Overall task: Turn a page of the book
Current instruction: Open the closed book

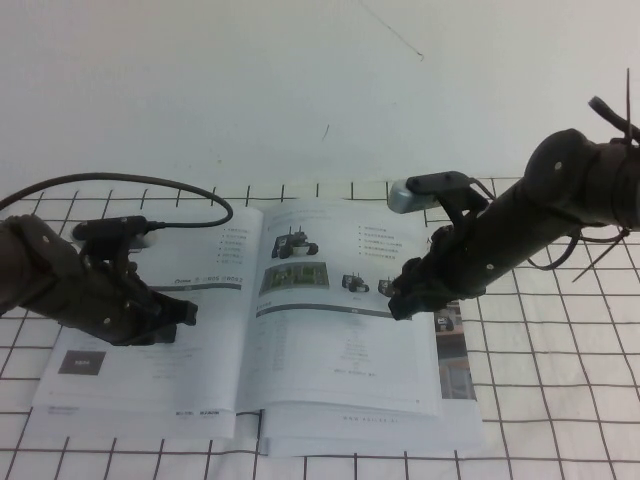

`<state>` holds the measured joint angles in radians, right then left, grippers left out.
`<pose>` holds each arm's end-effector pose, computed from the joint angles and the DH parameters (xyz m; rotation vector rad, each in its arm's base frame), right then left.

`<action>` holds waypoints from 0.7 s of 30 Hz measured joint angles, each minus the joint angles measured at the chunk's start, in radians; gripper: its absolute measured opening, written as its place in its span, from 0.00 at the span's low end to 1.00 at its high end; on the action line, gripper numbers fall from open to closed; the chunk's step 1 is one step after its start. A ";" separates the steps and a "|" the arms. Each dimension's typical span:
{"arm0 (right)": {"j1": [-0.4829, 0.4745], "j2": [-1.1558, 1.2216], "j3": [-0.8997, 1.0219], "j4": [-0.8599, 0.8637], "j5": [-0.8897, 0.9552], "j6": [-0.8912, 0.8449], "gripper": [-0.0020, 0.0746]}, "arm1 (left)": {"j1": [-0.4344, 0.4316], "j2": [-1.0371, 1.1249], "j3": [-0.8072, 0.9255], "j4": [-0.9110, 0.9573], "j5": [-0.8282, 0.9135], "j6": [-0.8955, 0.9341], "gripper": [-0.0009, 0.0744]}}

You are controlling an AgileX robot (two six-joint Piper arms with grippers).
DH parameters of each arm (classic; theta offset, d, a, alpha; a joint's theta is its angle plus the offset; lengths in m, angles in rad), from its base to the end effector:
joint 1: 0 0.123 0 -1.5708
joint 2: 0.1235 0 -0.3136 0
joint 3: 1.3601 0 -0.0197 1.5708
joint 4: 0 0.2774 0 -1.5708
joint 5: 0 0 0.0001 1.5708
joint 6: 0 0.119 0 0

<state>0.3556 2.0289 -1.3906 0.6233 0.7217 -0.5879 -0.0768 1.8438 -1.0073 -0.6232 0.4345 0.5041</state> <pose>0.4167 0.2037 0.1554 -0.7164 2.6410 0.6161 0.3855 -0.0590 0.1344 0.0826 2.6759 -0.3801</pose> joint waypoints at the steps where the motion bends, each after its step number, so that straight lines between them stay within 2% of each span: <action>1: 0.000 0.014 -0.019 -0.011 -0.003 0.046 0.51 | 0.000 0.006 -0.002 -0.002 -0.003 0.002 0.01; 5: 0.000 0.041 -0.047 -0.059 -0.025 0.182 0.57 | 0.002 0.017 -0.008 -0.016 -0.003 0.002 0.01; 11: 0.000 0.062 -0.047 -0.093 -0.027 0.307 0.59 | 0.006 0.019 0.002 -0.074 -0.026 0.004 0.01; 21: 0.000 0.071 -0.049 -0.005 -0.025 0.328 0.59 | 0.007 0.019 0.012 -0.120 -0.041 0.025 0.01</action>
<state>0.3556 2.0994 -1.4395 0.6185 0.6966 -0.2603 -0.0702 1.8628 -0.9955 -0.7432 0.3939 0.5286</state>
